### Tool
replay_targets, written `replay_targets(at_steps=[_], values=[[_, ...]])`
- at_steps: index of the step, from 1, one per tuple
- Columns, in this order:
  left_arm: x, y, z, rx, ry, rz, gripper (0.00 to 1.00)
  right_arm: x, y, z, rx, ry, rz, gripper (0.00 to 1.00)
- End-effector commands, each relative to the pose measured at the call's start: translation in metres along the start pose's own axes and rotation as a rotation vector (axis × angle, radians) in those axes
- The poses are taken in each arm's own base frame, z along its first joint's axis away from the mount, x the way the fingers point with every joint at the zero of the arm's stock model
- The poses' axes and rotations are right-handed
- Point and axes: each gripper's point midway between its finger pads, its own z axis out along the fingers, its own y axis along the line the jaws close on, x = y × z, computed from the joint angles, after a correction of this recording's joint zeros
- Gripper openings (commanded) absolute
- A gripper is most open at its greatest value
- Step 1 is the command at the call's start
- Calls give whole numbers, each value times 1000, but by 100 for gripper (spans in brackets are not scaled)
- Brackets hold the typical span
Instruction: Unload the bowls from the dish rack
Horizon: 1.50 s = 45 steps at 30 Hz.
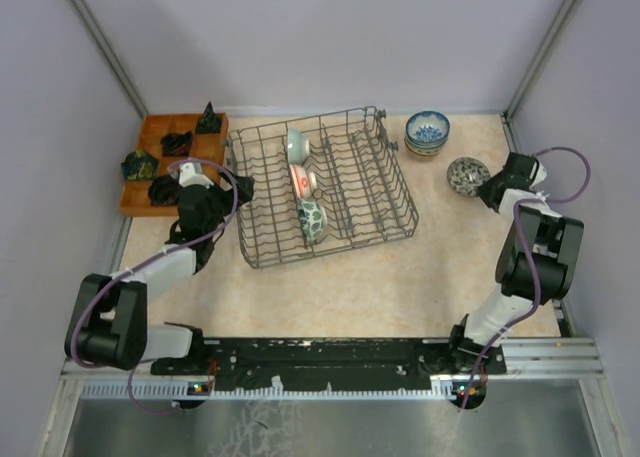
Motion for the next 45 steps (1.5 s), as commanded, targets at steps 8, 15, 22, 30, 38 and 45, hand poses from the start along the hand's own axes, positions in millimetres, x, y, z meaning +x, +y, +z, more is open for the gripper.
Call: replay_targets(at_steps=[8, 15, 22, 30, 38, 45], values=[[-11, -11, 11, 36, -26, -14, 99, -55, 29, 22, -51, -88, 25, 0], [-8, -11, 16, 36, -16, -18, 99, -69, 34, 37, -34, -88, 23, 0], [-8, -11, 18, 35, -18, -19, 99, -75, 34, 48, -9, -81, 8, 3], [-8, -11, 17, 38, -20, -21, 99, -77, 33, 58, 4, -82, 1, 8], [-9, -12, 16, 41, -23, -22, 99, -81, 35, 55, 0, -96, 2, 24], [-11, -12, 14, 37, -29, -19, 99, -80, 33, 43, -6, -114, 2, 39]])
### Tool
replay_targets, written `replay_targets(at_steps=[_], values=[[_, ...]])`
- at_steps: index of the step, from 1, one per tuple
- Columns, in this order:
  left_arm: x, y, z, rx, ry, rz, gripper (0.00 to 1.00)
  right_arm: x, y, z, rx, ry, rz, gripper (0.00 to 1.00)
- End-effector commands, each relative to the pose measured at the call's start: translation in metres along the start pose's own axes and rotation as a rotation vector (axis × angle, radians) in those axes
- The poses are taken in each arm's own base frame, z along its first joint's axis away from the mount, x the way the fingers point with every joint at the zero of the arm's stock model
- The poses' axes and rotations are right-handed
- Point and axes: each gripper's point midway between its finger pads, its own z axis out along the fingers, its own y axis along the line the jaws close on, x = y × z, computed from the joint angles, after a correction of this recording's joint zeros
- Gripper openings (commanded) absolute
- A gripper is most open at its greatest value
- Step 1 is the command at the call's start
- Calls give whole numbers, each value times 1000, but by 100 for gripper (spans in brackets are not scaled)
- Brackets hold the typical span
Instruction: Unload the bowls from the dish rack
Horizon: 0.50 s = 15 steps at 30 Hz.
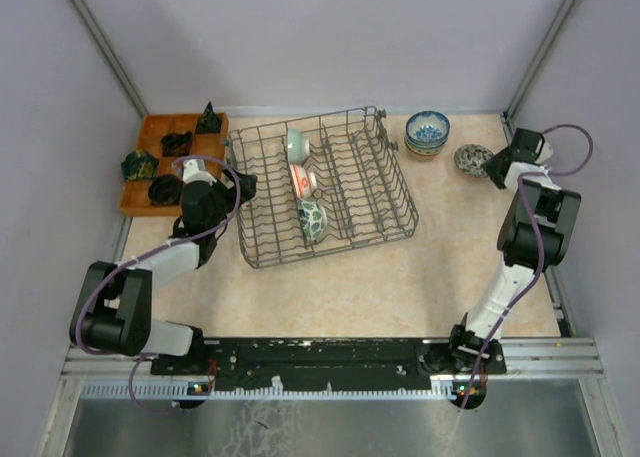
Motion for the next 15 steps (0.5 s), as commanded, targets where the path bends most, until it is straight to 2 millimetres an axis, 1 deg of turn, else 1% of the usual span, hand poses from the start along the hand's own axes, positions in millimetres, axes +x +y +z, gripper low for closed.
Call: replay_targets(at_steps=[1, 5, 10, 12, 15], values=[[-17, -11, 0, 34, -46, -10, 99, -27, 12, -22, -52, -97, 6, 40], [-18, -11, -2, 32, -49, -12, 99, -28, 11, -40, -66, -125, 12, 45], [-19, -12, -4, 38, -51, -12, 99, -26, 10, -68, -83, -160, 13, 52], [-20, -13, -5, 41, -54, -12, 99, -29, 12, -84, -91, -189, 6, 53], [-20, -13, -7, 43, -56, -12, 99, -31, 21, -111, -126, -228, -20, 55]])
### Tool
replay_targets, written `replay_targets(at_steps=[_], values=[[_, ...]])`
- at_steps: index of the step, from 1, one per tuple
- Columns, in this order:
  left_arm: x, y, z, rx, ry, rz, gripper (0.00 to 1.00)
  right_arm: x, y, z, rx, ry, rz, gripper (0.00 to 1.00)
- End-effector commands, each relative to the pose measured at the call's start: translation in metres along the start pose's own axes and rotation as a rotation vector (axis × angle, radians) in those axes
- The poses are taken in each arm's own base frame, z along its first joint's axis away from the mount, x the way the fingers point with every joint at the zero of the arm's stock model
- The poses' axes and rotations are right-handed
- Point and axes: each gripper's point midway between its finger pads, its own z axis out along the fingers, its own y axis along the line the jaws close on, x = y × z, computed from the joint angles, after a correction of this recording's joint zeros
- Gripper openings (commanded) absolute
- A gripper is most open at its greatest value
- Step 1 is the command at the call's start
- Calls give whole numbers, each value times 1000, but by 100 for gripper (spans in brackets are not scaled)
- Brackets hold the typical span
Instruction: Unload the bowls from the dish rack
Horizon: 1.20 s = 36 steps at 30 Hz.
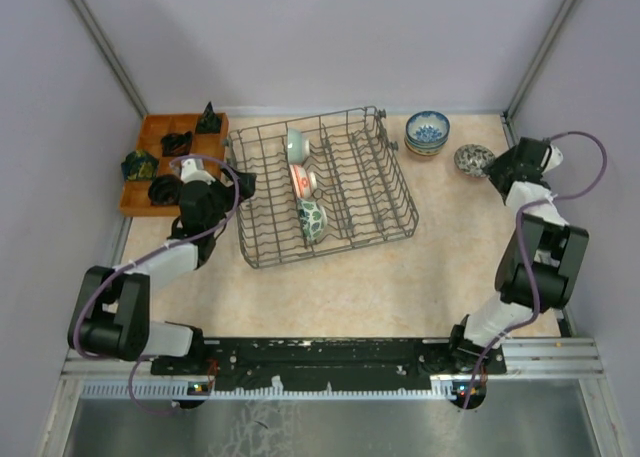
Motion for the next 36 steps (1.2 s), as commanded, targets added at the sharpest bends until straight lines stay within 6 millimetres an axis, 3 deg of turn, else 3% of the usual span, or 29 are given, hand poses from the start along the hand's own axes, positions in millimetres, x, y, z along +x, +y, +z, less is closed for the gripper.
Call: replay_targets(at_steps=[1, 4, 7, 12, 16, 23, 28, 36], values=[[-15, -10, -5, 34, -42, -11, 99, -39, 35, -51, -108, -168, -34, 55], [-15, -10, -9, 41, -41, -10, 99, -32, 62, -82, -176, -202, -126, 55], [-15, -9, -13, 36, -42, -7, 99, -8, 111, -123, -310, -222, -274, 55], [-14, -9, -22, 40, -35, -3, 99, 56, 189, -196, -532, -250, -514, 56], [-12, -8, -26, 37, -22, 14, 99, 111, 224, -230, -596, -229, -674, 57], [-15, -11, -30, 46, -21, 23, 99, 203, 249, -252, -582, -226, -969, 57], [-14, -9, -31, 34, -13, 35, 99, 256, 265, -277, -626, -219, -1079, 56], [-16, -7, -32, 24, -19, 41, 99, 317, 271, -285, -630, -209, -1227, 55]])
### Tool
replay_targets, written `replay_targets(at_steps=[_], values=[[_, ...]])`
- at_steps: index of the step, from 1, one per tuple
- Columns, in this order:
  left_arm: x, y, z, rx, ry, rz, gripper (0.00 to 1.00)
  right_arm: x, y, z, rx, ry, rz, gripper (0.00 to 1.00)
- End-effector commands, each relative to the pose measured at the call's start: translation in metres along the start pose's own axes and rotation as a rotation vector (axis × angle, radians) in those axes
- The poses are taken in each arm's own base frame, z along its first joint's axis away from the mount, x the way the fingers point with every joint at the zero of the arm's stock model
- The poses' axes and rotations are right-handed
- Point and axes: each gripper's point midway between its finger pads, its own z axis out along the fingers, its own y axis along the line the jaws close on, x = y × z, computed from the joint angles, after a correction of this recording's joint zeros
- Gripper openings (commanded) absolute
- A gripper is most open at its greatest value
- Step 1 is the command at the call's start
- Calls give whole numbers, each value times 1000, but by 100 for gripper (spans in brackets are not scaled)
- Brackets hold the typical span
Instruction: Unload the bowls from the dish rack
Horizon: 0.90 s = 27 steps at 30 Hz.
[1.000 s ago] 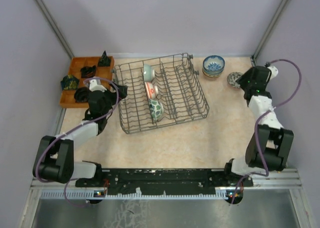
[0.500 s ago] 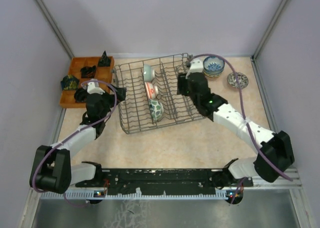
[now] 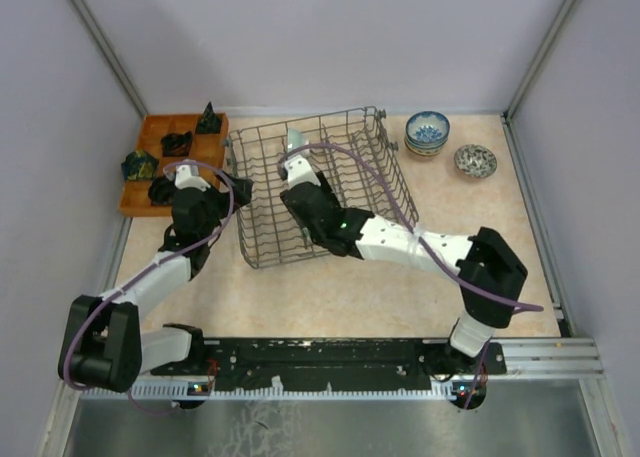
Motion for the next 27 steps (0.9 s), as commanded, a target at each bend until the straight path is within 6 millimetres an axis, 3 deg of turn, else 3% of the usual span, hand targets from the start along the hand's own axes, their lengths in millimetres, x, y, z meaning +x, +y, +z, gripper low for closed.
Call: replay_targets(at_steps=[1, 9, 27], values=[[-9, -2, -3, 9, -25, 12, 99, -18, 16, 2, 32, -34, -45, 55], [-10, 1, -5, 1, -31, 9, 99, -2, 36, 13, 68, 11, -139, 51], [-16, 16, -11, -64, -66, -5, 99, 11, 34, 21, 353, 23, -360, 38]])
